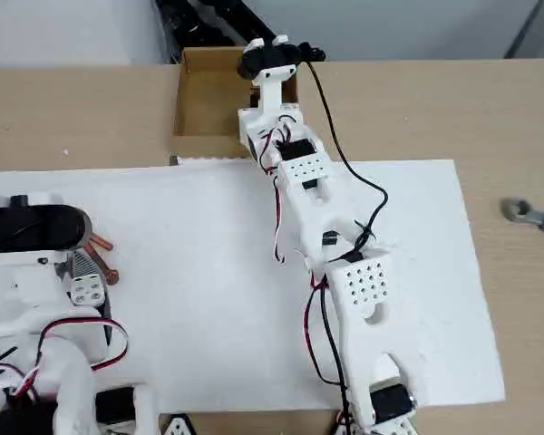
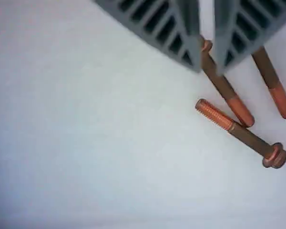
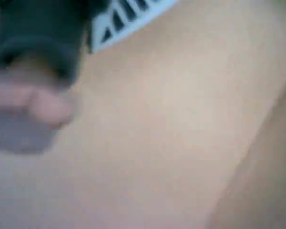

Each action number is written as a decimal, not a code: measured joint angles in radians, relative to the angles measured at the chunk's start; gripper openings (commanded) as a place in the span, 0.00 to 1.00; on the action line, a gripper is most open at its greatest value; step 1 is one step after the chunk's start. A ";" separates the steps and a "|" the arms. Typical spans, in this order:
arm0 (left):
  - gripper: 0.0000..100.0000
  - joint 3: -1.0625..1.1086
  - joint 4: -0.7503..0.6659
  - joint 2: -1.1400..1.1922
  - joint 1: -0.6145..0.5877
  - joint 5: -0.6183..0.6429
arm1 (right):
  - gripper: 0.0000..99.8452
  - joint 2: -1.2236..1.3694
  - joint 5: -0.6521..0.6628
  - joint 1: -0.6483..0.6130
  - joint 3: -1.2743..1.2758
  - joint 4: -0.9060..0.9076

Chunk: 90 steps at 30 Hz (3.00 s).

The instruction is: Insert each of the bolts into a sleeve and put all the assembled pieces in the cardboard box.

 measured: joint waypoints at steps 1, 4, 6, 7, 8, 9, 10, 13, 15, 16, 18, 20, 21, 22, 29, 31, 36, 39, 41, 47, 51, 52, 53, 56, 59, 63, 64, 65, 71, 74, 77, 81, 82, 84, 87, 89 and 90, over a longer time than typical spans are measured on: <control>0.01 0.000 0.000 0.000 0.000 0.000 | 0.20 0.000 0.000 0.000 0.000 0.002; 0.01 0.000 0.000 0.000 0.000 0.000 | 0.20 0.000 -0.002 0.000 0.000 0.002; 0.01 0.000 0.000 0.000 0.000 0.000 | 0.20 0.000 0.000 0.000 0.000 0.002; 0.01 0.000 0.000 0.000 0.000 0.000 | 0.20 0.000 0.000 0.000 0.000 0.002; 0.01 0.000 0.000 0.000 0.000 0.000 | 0.20 0.000 0.000 0.000 0.000 0.002; 0.01 0.000 0.000 0.000 0.000 0.000 | 0.20 0.000 0.000 0.000 0.000 0.002; 0.01 0.000 0.000 0.000 0.000 0.000 | 0.20 0.000 0.000 0.000 0.000 0.006; 0.01 0.000 0.000 0.000 0.000 0.000 | 0.20 -0.021 0.000 0.000 0.000 0.037; 0.02 0.005 0.000 0.000 0.000 0.000 | 0.19 -0.068 0.000 0.000 0.002 0.077; 0.04 0.012 0.000 0.000 0.000 0.000 | 0.19 -0.103 0.000 0.000 0.002 0.104; 0.05 0.026 0.000 0.032 -0.008 0.000 | 0.19 -0.189 0.000 0.000 0.002 0.170; 0.05 0.028 0.000 0.098 -0.011 0.000 | 0.18 -0.275 0.000 0.000 0.000 0.252; 0.05 0.026 0.000 0.141 -0.011 0.000 | 0.15 -0.318 0.000 0.000 0.000 0.296; 0.05 0.018 0.000 0.190 -0.011 0.000 | 0.12 -0.359 0.000 0.000 0.000 0.342; 0.05 -0.155 0.000 0.488 -0.011 0.031 | 0.02 -0.600 0.000 0.011 0.000 0.640; 0.05 -0.201 0.002 0.555 -0.011 0.057 | 0.02 -0.652 0.000 0.011 0.000 0.717; 0.05 -0.269 0.015 0.741 -0.011 0.157 | 0.02 -0.775 0.000 0.011 0.000 0.942; 0.07 -0.304 0.018 0.879 -0.032 0.224 | 0.02 -0.847 0.000 0.011 0.000 1.076; 0.08 -0.354 0.029 0.982 -0.086 0.258 | 0.02 -0.890 0.000 0.011 0.000 1.160; 0.08 -0.562 0.046 1.295 -0.235 0.381 | 0.01 -1.000 -0.017 0.011 -0.002 1.229; 0.08 -0.678 0.057 1.450 -0.229 0.457 | 0.01 -1.048 -0.025 0.011 0.049 1.229; 0.08 -0.698 0.061 1.479 -0.222 0.466 | 0.01 -1.059 -0.025 0.011 0.080 1.229; 0.08 -0.717 0.063 1.505 -0.218 0.477 | 0.01 -1.071 -0.028 0.011 0.112 1.229; 0.08 -0.760 0.064 1.574 -0.213 0.522 | 0.01 -1.119 -0.028 0.011 0.221 1.229; 0.08 -0.792 0.064 1.626 -0.213 0.571 | 0.01 -1.181 -0.028 0.011 0.338 1.229; 0.08 -0.839 0.055 1.679 -0.213 0.611 | 0.01 -1.281 -0.028 0.011 0.512 1.229; 0.08 -0.848 0.052 1.689 -0.213 0.615 | 0.01 -1.309 -0.028 0.011 0.555 1.229; 0.08 -0.853 0.044 1.699 -0.213 0.618 | 0.01 -1.338 -0.028 0.011 0.597 1.229; 0.08 -0.858 0.011 1.758 -0.213 0.618 | 0.01 -1.514 -0.028 0.011 0.825 1.195; 0.08 -0.858 0.009 1.780 -0.213 0.618 | 0.01 -1.603 -0.028 0.011 0.924 1.169; 0.08 -0.858 -0.020 1.784 -0.213 0.618 | 0.01 -1.692 -0.028 0.011 1.011 1.148; 0.09 -0.858 -0.058 1.784 -0.213 0.618 | 0.01 -1.798 -0.028 0.011 1.099 1.135; 0.10 -0.858 -0.068 1.784 -0.213 0.618 | 0.01 -1.821 -0.028 0.011 1.112 1.135; 0.11 -0.858 -0.083 1.784 -0.213 0.620 | 0.01 -1.855 -0.028 0.011 1.131 1.135; 0.11 -0.858 -0.094 1.784 -0.213 0.631 | 0.00 -1.884 -0.028 0.011 1.135 1.135; 0.11 -0.858 -0.106 1.789 -0.213 0.635 | 0.00 -1.887 -0.028 0.011 1.138 1.135; 0.11 -0.858 -0.110 1.791 -0.213 0.635 | 0.00 -1.887 -0.028 0.011 1.138 1.135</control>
